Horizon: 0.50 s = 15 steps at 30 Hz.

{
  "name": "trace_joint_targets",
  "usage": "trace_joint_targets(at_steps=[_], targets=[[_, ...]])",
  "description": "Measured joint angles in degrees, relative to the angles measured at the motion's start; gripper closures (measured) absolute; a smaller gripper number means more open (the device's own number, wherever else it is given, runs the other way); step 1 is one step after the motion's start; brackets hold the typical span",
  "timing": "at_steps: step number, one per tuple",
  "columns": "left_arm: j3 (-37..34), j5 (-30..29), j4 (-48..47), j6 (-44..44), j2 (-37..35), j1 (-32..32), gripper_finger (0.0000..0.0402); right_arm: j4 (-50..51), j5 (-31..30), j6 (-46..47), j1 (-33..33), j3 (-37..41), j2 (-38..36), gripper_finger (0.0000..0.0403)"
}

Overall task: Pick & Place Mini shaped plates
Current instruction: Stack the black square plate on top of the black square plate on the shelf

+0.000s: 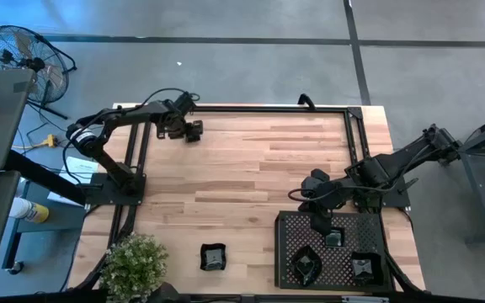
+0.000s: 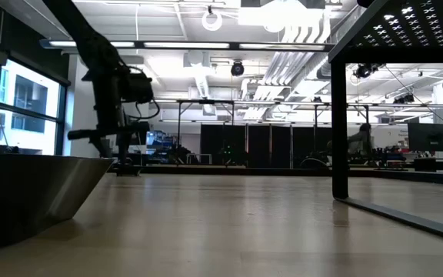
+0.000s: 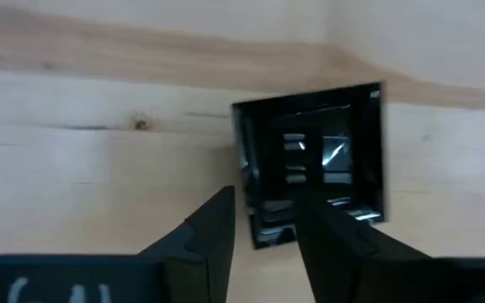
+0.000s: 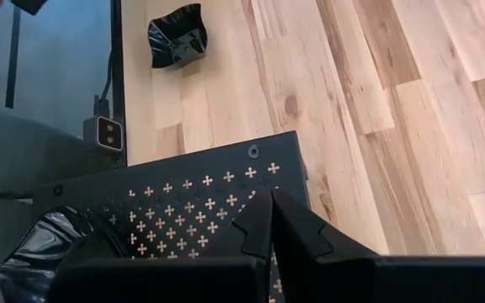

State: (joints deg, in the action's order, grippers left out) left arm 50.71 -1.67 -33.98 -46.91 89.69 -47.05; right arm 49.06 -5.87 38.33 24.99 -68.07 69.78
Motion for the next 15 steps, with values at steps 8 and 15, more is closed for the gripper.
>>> trace_joint_targets(at_steps=[8, 15], targets=[[-6.9, 0.6, 9.2, -3.2, -0.3, 0.0, 0.0304, 0.0, -1.5, -1.7, 0.0, 0.0, 0.0, 0.0399], [-7.1, 1.1, 11.0, -2.7, -0.3, 0.2, 0.0341, 0.0, -1.7, -2.4, 0.0, 0.0, 0.0, 0.0399]])
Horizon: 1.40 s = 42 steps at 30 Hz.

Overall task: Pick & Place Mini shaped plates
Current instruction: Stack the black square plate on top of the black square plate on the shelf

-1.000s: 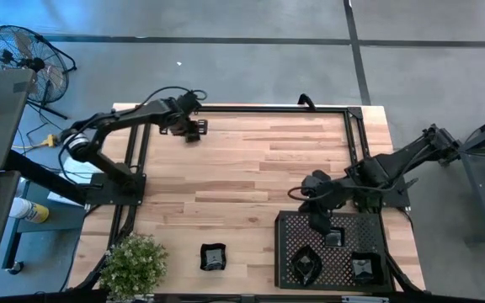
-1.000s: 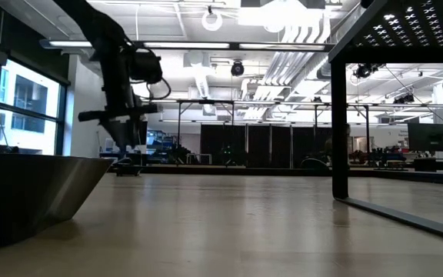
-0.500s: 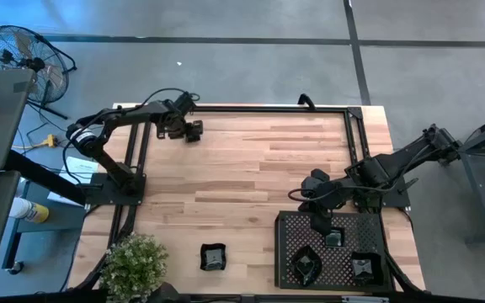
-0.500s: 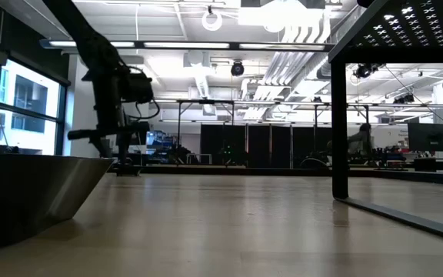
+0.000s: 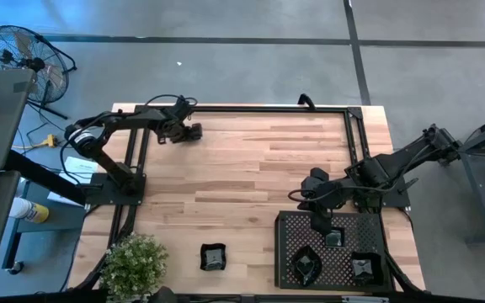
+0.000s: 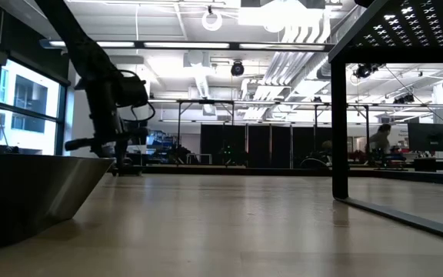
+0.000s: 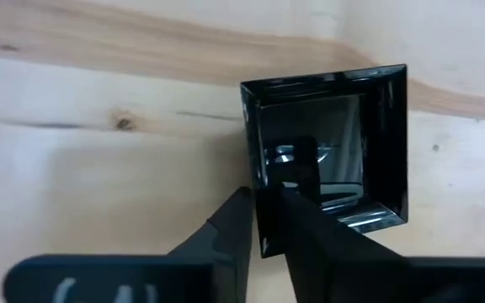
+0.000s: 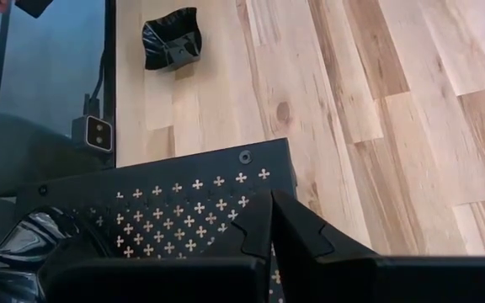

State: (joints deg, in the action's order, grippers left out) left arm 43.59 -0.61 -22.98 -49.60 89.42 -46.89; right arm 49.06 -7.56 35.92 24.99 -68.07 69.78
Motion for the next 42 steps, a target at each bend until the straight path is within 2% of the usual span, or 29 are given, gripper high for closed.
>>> trace_joint_targets(at_steps=[6, 12, 17, 23, 30, 36, 42], targets=[[-0.1, 0.5, 1.3, 1.9, -2.4, 0.0, 0.0395, 0.0, 0.3, 0.1, 0.0, 0.0, 0.0, 0.0399], [-0.1, 2.1, 1.6, 4.8, -8.2, 0.7, 0.0397, 1.4, 1.0, 3.1, 0.0, 0.0, -3.8, 0.0401], [0.4, 5.9, 5.0, 9.5, -12.9, 6.8, 0.0398, 5.0, -3.2, 8.1, -1.3, 0.0, -9.5, 0.0400], [5.7, 3.8, 10.6, 13.4, -13.9, 19.8, 0.0400, 5.7, -2.6, 5.0, -11.6, 0.0, -10.5, 0.0398], [15.2, -2.0, 12.1, 17.0, -10.6, 31.9, 0.0400, -2.2, 6.9, -3.7, -26.3, -0.2, -7.0, 0.0394], [24.1, -4.7, 7.3, 21.5, -5.8, 36.1, 0.0401, -9.7, 14.3, -5.4, -34.1, -0.2, -2.8, 0.0380], [33.3, -3.8, -3.0, 22.9, 0.1, 36.9, 0.0401, -14.8, 13.6, -8.0, -37.5, -0.2, -0.9, 0.0331]])
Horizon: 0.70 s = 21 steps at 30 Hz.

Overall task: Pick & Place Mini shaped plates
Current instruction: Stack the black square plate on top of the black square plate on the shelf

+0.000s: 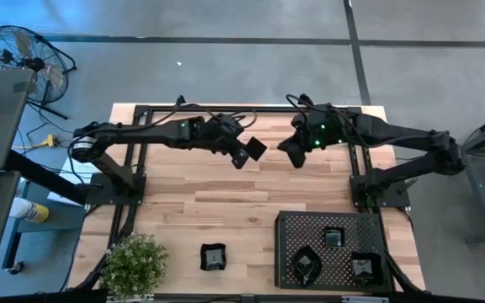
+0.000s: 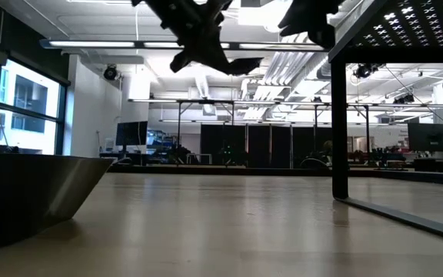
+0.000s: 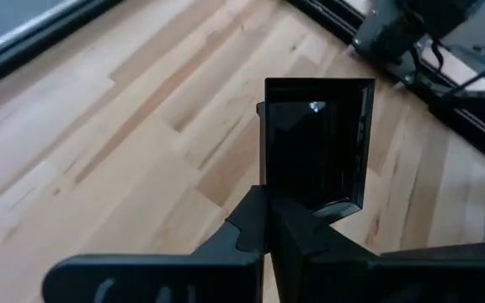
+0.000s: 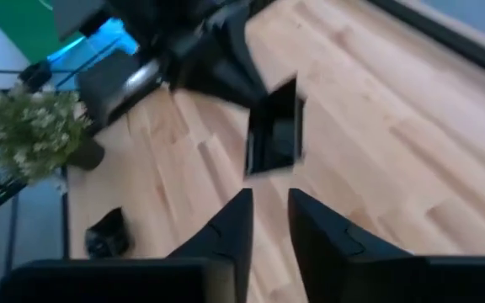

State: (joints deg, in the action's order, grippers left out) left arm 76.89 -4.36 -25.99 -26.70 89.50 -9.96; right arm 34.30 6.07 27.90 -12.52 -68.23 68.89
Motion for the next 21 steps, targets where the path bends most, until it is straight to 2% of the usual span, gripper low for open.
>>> trace_joint_targets(at_steps=[5, 10, 16, 21], targets=[[5.1, 2.5, -3.3, 1.4, 2.8, 0.0, 0.0401, -2.5, -2.7, -4.3, -0.7, 0.0, 1.6, 0.0300], [6.7, 2.7, -4.3, 1.6, 3.4, 0.4, 0.0401, -4.5, -3.9, -6.1, -0.8, 0.0, 5.0, 0.0296], [6.9, 2.8, -4.2, 2.0, 3.4, 0.4, 0.0401, -7.1, -1.9, -6.1, -0.8, 0.0, 8.4, 0.0315], [6.9, 2.8, -4.2, 2.0, 3.4, 0.4, 0.0401, -7.2, -1.4, -6.0, -0.7, 0.0, 9.2, 0.0350]])
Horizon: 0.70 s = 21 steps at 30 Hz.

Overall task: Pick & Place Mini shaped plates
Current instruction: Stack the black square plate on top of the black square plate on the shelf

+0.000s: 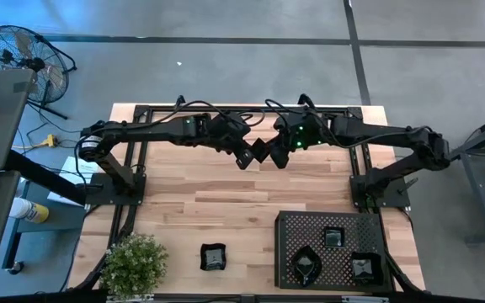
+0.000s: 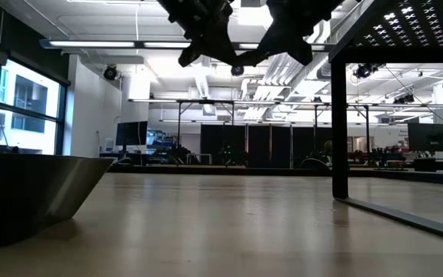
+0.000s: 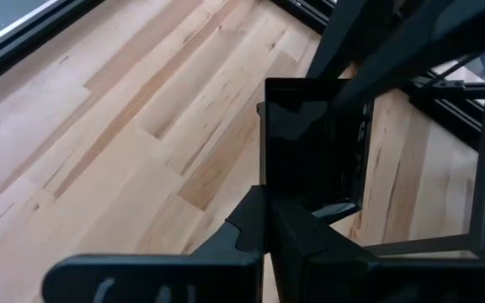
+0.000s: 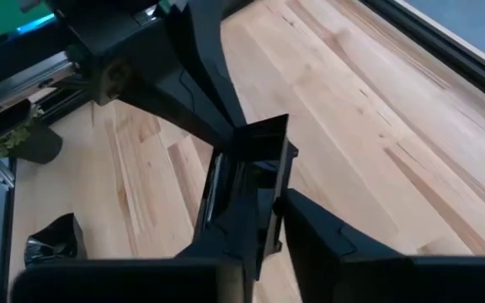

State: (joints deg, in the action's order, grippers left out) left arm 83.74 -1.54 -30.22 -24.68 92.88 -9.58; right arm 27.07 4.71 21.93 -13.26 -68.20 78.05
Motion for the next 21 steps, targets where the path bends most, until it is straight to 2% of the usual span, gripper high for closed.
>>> trace_joint_targets(at_steps=[5, 10, 13, 18, 21], targets=[[0.0, 0.4, 0.0, 0.2, 0.0, 0.0, 0.0401, 0.2, -0.3, 0.0, 0.0, 0.0, 0.0, 0.0396], [0.0, 1.5, 0.0, 0.7, 0.0, -0.1, 0.0397, 0.5, 0.0, 1.1, 0.0, 0.0, 0.0, 0.0395], [0.0, 1.9, 0.1, 0.5, -0.7, -0.1, 0.0373, 1.1, 0.0, 1.1, 0.0, 0.0, -0.9, 0.0400], [0.0, 2.1, -0.7, 1.8, -4.4, -0.7, 0.0310, 3.1, 0.5, 1.4, -1.3, 0.0, -4.7, 0.0399], [0.0, 0.8, -1.3, 3.2, -7.0, -0.6, 0.0297, 5.7, 2.0, 1.2, -2.3, 0.0, -7.9, 0.0400]])
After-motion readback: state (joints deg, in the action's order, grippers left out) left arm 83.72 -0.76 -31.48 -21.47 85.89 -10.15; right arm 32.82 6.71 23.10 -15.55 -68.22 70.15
